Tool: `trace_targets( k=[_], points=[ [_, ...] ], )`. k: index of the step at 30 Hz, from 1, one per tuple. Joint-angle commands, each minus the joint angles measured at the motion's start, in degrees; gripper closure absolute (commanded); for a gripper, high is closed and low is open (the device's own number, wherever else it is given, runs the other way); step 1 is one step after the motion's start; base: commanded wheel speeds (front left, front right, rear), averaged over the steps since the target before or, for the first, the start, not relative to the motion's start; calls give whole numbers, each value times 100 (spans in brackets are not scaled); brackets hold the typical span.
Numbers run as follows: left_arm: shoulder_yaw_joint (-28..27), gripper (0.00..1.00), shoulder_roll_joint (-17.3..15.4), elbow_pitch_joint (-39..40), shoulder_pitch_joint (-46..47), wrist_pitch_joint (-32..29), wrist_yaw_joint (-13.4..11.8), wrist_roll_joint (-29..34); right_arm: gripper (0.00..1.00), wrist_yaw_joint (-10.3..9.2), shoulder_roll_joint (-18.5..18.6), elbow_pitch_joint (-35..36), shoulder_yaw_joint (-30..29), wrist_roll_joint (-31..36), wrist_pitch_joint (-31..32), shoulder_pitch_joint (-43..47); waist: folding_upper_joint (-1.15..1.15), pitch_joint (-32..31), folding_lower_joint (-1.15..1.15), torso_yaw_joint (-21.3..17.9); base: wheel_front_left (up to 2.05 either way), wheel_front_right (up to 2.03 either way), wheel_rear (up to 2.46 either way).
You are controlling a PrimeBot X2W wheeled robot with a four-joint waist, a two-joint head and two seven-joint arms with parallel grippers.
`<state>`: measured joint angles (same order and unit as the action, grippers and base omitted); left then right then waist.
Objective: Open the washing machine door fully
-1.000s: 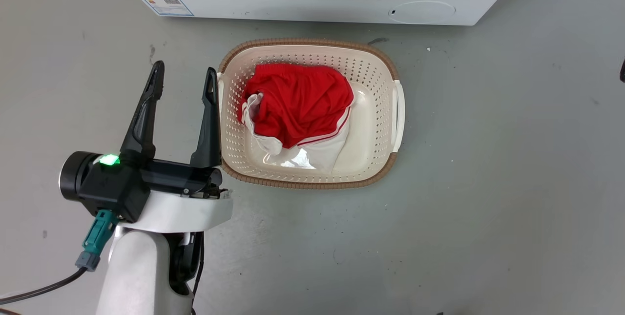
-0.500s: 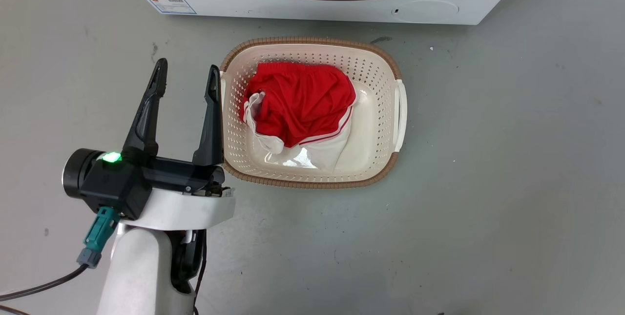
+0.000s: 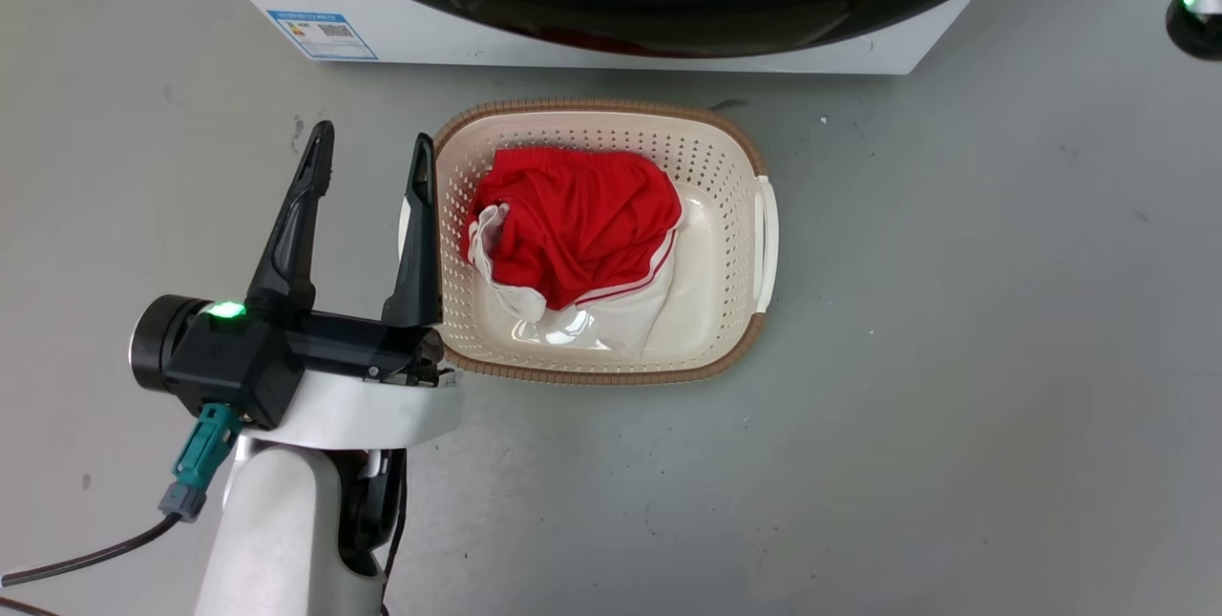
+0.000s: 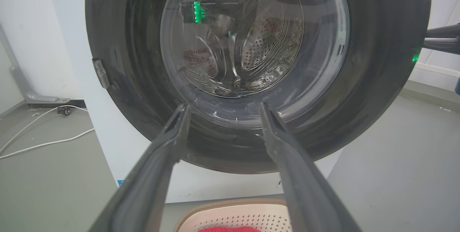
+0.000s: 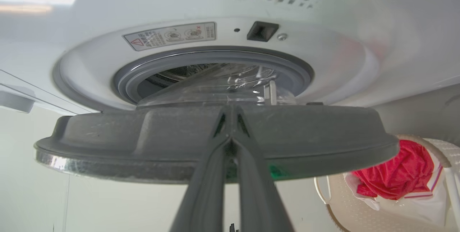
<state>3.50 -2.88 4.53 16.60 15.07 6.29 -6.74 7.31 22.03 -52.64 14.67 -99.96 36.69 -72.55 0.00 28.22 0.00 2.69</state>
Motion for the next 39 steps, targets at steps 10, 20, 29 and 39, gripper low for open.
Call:
trace_targets(
  k=[10, 20, 29, 39],
  points=[
    [60, 0, 0, -18, -91, 15, -27, -38, 100, 26, -411, 97, 187, 154, -409, 174, 0, -123, 0, -50, 0, 0, 0],
    [76, 0, 0, -32, -76, 15, -55, -70, 100, 25, -386, 38, 221, 15, -49, 264, 0, -166, 0, 45, 0, 0, 0],
    [101, 0, 1, -173, -233, 15, -127, -88, 100, 25, -311, 222, 233, -115, 330, 707, 0, -517, 0, 89, 0, 0, 0],
    [90, 0, 1, -416, -645, 15, -236, -36, 100, 25, -519, 859, 285, -265, 465, 1918, 0, -1374, 0, 5, 0, 0, 0]
  ],
)
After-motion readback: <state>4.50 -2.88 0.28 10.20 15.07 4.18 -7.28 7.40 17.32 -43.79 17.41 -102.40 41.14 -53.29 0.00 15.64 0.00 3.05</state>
